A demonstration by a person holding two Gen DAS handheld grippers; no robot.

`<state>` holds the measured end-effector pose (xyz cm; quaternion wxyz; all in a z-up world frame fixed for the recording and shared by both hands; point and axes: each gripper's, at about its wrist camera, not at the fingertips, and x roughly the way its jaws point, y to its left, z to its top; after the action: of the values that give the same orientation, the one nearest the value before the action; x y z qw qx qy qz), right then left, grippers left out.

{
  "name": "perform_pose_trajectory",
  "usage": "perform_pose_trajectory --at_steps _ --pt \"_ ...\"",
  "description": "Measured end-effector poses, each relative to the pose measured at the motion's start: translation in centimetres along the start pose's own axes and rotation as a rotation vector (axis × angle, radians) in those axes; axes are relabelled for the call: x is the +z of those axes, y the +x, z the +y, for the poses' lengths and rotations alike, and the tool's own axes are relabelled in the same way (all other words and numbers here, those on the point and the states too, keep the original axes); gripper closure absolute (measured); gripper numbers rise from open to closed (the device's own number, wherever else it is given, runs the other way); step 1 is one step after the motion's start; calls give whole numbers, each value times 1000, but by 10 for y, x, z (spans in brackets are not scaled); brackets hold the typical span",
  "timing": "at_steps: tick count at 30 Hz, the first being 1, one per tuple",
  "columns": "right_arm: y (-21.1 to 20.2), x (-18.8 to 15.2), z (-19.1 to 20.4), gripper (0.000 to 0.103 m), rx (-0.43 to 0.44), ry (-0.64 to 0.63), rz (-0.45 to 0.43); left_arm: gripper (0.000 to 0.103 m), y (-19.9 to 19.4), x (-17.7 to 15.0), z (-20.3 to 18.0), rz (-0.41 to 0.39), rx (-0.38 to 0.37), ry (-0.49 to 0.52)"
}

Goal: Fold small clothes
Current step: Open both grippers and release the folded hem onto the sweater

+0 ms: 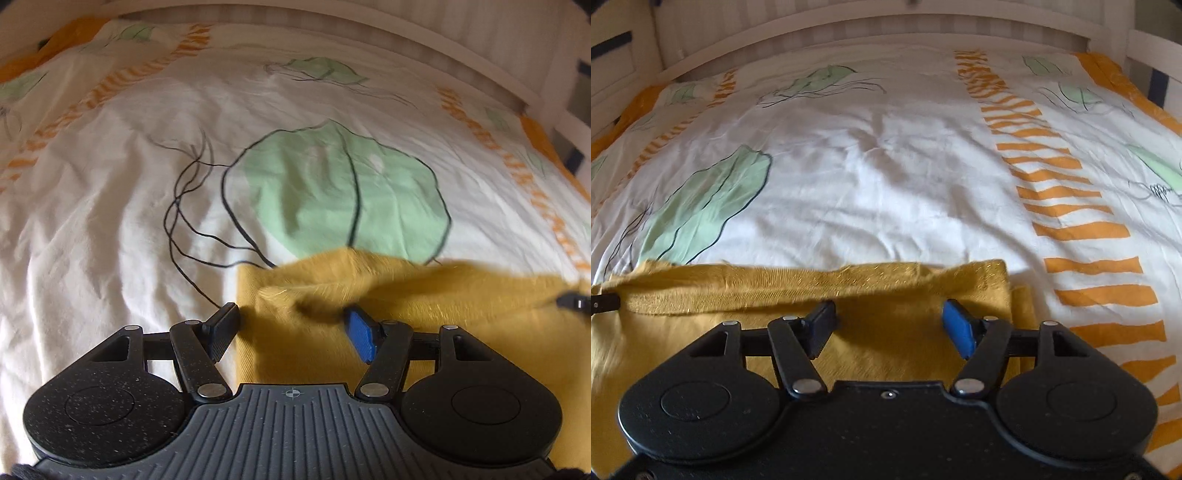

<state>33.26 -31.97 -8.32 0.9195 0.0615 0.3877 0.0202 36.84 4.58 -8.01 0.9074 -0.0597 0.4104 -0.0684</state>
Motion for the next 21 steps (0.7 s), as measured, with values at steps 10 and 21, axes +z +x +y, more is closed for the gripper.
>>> perform_pose_trajectory --at_steps 10,21 --pt "-6 -1 -10 34 -11 34 -26 42 -24 10 3 -76 38 -38" --pt "-19 -16 29 26 23 -118 -27 42 -7 -19 -44 38 -52 166"
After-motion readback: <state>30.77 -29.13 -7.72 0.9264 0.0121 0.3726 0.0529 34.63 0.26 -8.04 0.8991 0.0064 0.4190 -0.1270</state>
